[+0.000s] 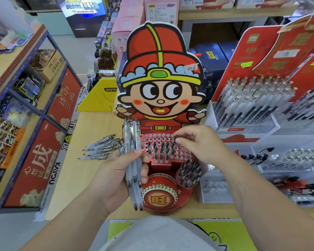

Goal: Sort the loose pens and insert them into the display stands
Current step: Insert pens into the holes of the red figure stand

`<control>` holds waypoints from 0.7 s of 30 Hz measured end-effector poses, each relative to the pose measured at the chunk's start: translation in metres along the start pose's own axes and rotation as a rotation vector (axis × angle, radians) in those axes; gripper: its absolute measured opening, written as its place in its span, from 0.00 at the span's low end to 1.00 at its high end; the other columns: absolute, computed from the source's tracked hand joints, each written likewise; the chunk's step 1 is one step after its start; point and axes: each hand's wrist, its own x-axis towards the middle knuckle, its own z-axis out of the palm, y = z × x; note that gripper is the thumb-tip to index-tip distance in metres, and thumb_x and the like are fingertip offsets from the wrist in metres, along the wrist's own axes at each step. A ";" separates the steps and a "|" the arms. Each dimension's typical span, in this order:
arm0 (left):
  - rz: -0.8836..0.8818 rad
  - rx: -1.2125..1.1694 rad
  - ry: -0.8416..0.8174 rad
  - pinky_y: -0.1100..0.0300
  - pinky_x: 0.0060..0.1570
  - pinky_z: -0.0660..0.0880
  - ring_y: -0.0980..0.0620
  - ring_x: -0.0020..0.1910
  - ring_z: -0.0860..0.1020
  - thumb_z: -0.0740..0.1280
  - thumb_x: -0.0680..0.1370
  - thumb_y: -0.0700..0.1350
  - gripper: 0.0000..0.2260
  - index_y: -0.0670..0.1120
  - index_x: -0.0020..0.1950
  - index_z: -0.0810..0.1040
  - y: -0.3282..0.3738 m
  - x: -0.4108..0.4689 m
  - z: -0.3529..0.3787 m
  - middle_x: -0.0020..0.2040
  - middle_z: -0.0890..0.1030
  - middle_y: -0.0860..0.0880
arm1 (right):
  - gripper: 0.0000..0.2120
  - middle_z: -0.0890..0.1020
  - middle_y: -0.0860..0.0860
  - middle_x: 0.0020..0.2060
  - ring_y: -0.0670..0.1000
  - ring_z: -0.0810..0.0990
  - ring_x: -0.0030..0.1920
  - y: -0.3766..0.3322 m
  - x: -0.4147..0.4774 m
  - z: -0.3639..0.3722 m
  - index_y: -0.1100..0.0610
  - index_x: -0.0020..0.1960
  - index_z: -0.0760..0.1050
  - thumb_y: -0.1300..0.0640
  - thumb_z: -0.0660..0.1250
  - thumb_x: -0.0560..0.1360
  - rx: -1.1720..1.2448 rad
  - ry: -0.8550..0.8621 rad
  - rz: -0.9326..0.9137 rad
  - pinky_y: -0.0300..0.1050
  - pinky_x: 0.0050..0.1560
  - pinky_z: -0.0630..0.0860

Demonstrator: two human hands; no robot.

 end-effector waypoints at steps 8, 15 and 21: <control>-0.003 0.022 -0.011 0.58 0.28 0.74 0.47 0.28 0.71 0.71 0.72 0.45 0.15 0.37 0.51 0.73 0.003 0.000 0.005 0.33 0.77 0.43 | 0.09 0.86 0.40 0.45 0.39 0.83 0.46 -0.003 0.001 0.006 0.50 0.55 0.85 0.56 0.75 0.74 -0.040 0.063 -0.009 0.46 0.54 0.82; -0.027 0.057 -0.048 0.57 0.28 0.73 0.46 0.28 0.73 0.71 0.72 0.45 0.15 0.36 0.51 0.75 0.002 0.002 0.004 0.33 0.77 0.42 | 0.12 0.84 0.39 0.47 0.38 0.82 0.48 -0.010 0.000 -0.002 0.48 0.59 0.83 0.56 0.72 0.77 -0.148 -0.029 0.040 0.44 0.55 0.80; -0.034 0.189 -0.150 0.56 0.29 0.72 0.46 0.29 0.72 0.71 0.73 0.44 0.08 0.39 0.45 0.79 0.005 0.002 0.008 0.35 0.77 0.41 | 0.04 0.84 0.43 0.41 0.41 0.82 0.42 -0.055 -0.022 -0.003 0.45 0.50 0.82 0.54 0.70 0.77 0.159 0.261 0.034 0.34 0.43 0.77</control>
